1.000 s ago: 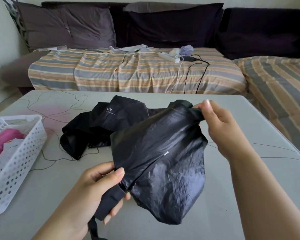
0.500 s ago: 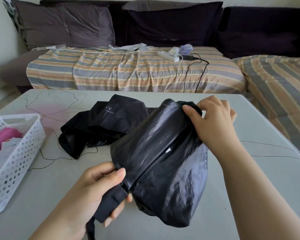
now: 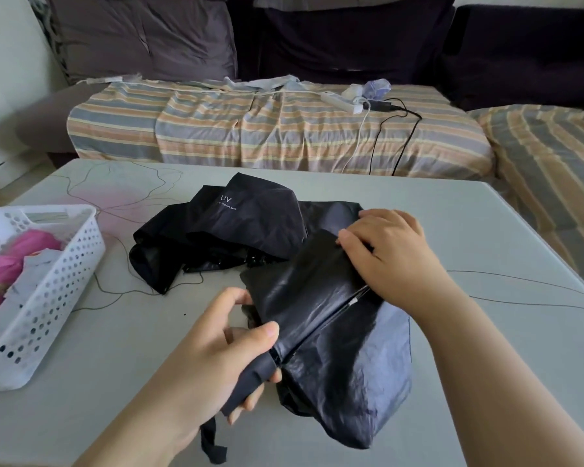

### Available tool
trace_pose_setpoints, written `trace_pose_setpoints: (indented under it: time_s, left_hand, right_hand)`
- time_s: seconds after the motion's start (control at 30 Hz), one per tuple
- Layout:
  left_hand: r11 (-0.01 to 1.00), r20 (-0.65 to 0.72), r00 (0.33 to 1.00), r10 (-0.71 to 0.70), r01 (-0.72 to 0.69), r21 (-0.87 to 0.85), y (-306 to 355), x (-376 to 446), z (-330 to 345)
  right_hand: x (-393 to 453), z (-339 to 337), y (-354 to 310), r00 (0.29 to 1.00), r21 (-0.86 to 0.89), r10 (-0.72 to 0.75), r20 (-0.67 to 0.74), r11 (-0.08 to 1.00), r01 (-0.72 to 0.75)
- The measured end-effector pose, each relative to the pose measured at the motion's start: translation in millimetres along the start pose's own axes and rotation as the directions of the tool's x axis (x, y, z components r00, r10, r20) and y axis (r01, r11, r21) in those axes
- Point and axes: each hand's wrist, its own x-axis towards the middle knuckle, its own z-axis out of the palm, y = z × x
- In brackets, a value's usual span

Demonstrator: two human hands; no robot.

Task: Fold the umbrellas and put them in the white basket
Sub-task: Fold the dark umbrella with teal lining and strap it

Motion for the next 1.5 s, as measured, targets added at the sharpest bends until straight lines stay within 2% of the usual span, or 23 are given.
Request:
trace_pose_setpoints:
  time_s: [0.13, 0.23, 0.3, 0.37, 0.4, 0.47, 0.5, 0.57, 0.6, 0.7, 0.77, 0.8, 0.87, 0.9, 0.97, 1.03, 1.1, 1.17, 1.23, 1.3, 1.33, 1.4, 1.5]
  left_hand:
    - [0.993, -0.021, 0.998, 0.055, -0.052, 0.108, 5.2, -2.8, 0.2]
    - [0.993, 0.003, 0.997, 0.072, -0.072, 0.095, 6.4, -0.5, 1.6]
    - [0.998, -0.032, 0.998, 0.058, -0.057, 0.038, 4.3, 3.5, 2.6]
    - [0.997, -0.079, 0.995, 0.06, -0.063, -0.034, 4.5, 7.1, 1.3]
    - [0.995, -0.099, 0.993, 0.069, -0.076, -0.063, 5.7, 8.1, 0.4]
    - [0.988, -0.11, 0.99, 0.086, -0.099, -0.115, 9.1, 8.6, -0.5]
    - [0.984, -0.112, 0.989, 0.094, -0.11, -0.142, 10.3, 8.3, 0.0]
    - [0.976, -0.104, 0.989, 0.106, -0.124, -0.182, 10.5, 7.6, 2.5]
    - [0.972, -0.098, 0.989, 0.107, -0.125, -0.201, 9.5, 7.9, 4.0]
    - [0.94, -0.099, 0.989, 0.108, -0.134, -0.314, 7.6, 10.5, 7.3]
    - [0.897, -0.127, 0.985, 0.113, -0.157, -0.414, 8.5, 13.6, 6.6]
    - [0.875, -0.12, 0.986, 0.112, -0.155, -0.458, 10.2, 21.9, 4.3]
    - [0.873, -0.077, 0.993, 0.092, -0.118, -0.473, 4.3, 34.9, -1.3]
    - [0.902, -0.06, 0.995, 0.074, -0.092, -0.422, -4.4, 44.0, -6.0]
    - [0.956, -0.011, 0.994, 0.107, -0.106, -0.274, -29.0, 51.9, -18.9]
    - [0.956, -0.022, 0.994, 0.107, -0.109, -0.274, -44.9, 65.0, -24.5]
    - [0.952, 0.03, 0.994, 0.104, -0.091, -0.293, -49.3, 60.0, -10.3]
    - [0.931, 0.211, 0.974, 0.088, -0.005, -0.365, -36.3, 48.5, 13.3]
    - [0.863, 0.299, 0.953, 0.056, 0.105, -0.495, -19.1, 42.4, 35.4]
    - [0.82, 0.34, 0.93, 0.139, 0.084, -0.567, -6.0, 37.7, 47.1]
    - [0.835, 0.301, 0.934, 0.193, 0.005, -0.55, -2.1, 39.1, 48.7]
    - [0.878, 0.122, 0.964, 0.236, -0.158, -0.451, -3.8, 48.6, 47.9]
    - [0.953, -0.144, 0.958, 0.246, -0.267, -0.145, -14.2, 48.5, 41.1]
  right_hand:
    - [-0.1, 6.2, 0.9, 0.999, -0.026, 0.034, 0.042, 0.999, -0.032]
    - [-0.7, 3.8, -3.2, 0.997, 0.018, 0.069, 0.037, 0.997, -0.069]
    - [-2.5, 2.6, -6.9, 0.984, 0.076, 0.045, -0.171, 0.997, -0.032]
    - [-6.8, 0.5, -14.1, 0.923, 0.178, -0.006, -0.385, 0.981, 0.08]
    - [-9.3, -0.4, -21.1, 0.913, 0.236, -0.045, -0.406, 0.96, 0.152]
    - [-14.0, 5.1, -33.8, 0.933, 0.225, -0.159, -0.324, 0.945, 0.239]
    - [-14.6, 9.0, -37.1, 0.944, 0.173, -0.176, -0.279, 0.958, 0.23]
    - [-13.0, 11.7, -36.4, 0.965, 0.137, -0.081, -0.249, 0.983, 0.118]
    - [-12.4, 9.5, -34.8, 0.962, 0.186, 0.008, -0.272, 0.982, 0.045]
    - [-22.7, -5.7, -38.5, 0.88, 0.511, 0.325, -0.346, 0.852, -0.114]
    - [-36.8, -12.5, -48.9, 0.84, 0.615, 0.471, -0.267, 0.755, -0.228]
    - [-42.5, -13.4, -54.6, 0.852, 0.617, 0.491, -0.182, 0.731, -0.29]
    - [-47.7, -14.7, -65.9, 0.877, 0.599, 0.476, 0.07, 0.683, -0.418]
    - [-47.1, -16.2, -70.8, 0.864, 0.574, 0.468, 0.187, 0.662, -0.483]
    - [-42.7, -14.7, -75.1, 0.788, 0.51, 0.467, 0.401, 0.601, -0.616]
    - [-38.7, -8.9, -74.3, 0.734, 0.519, 0.42, 0.533, 0.523, -0.676]
    - [-37.4, -4.5, -71.4, 0.713, 0.607, 0.338, 0.615, 0.374, -0.701]
    - [-36.6, -4.6, -69.7, 0.708, 0.696, 0.275, 0.651, 0.156, -0.701]
    - [-38.1, -5.0, -65.1, 0.738, 0.77, 0.276, 0.616, -0.011, -0.639]
    - [-38.7, -4.8, -62.5, 0.749, 0.811, 0.347, 0.564, -0.063, -0.581]
    - [-39.3, -4.0, -61.5, 0.748, 0.822, 0.385, 0.541, -0.053, -0.567]
    - [-40.2, -3.3, -60.7, 0.743, 0.831, 0.42, 0.521, -0.052, -0.553]
    - [-39.6, -4.7, -60.5, 0.712, 0.84, 0.514, 0.479, -0.033, -0.541]
